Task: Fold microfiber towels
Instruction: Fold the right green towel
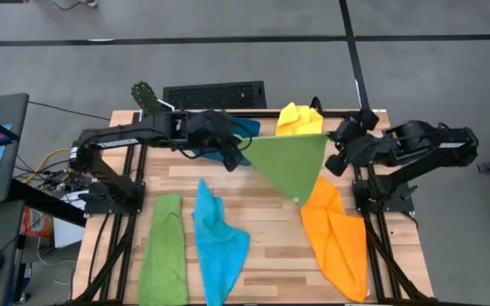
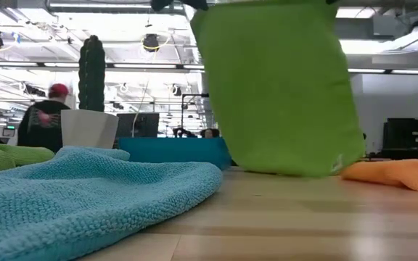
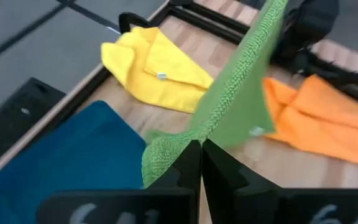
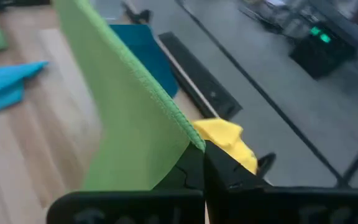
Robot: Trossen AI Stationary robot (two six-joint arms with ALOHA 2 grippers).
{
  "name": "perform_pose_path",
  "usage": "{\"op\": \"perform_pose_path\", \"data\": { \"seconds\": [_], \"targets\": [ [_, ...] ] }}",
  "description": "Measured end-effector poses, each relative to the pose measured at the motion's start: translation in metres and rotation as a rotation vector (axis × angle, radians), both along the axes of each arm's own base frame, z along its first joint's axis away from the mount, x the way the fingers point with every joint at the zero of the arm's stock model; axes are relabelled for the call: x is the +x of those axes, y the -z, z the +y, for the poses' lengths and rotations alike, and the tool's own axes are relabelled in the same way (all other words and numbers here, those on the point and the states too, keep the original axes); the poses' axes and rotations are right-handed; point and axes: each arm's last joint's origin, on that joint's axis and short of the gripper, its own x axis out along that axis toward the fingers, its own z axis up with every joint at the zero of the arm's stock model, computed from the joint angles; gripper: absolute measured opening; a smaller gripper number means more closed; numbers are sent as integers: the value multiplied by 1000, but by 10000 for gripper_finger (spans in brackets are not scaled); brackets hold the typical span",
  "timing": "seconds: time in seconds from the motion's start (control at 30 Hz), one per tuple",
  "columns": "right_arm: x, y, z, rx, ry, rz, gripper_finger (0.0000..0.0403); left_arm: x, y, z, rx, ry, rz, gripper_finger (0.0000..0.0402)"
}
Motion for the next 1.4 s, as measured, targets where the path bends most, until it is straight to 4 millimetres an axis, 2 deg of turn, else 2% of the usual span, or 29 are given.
{"op": "perform_pose_path", "data": {
  "seconds": [0.13,0.33,0.53,0.67,0.9,1.07,1.3,1.4],
  "targets": [
    [-2,-10,7,66,-102,-17,11,-5,-5,-18,-71,5,-43,0],
    [-3,-14,23,160,-254,-34,11,-6,-6,-48,-187,46,-71,0],
    [-5,-15,28,123,-267,-39,11,-8,-6,-62,-235,49,-75,0],
    [-4,-14,19,24,-198,-14,11,-9,-4,-50,-171,6,-42,0],
    [8,-19,-1,-90,-122,-16,11,-11,-2,-8,-70,-36,17,0],
    [17,-27,-10,-149,-101,-80,11,-24,-12,14,-29,-41,60,0],
    [22,-36,-7,-146,-101,-193,11,-48,-50,13,54,-50,52,0],
    [22,-32,2,-86,-110,-217,11,-52,-55,4,60,-27,57,0]
  ]
}}
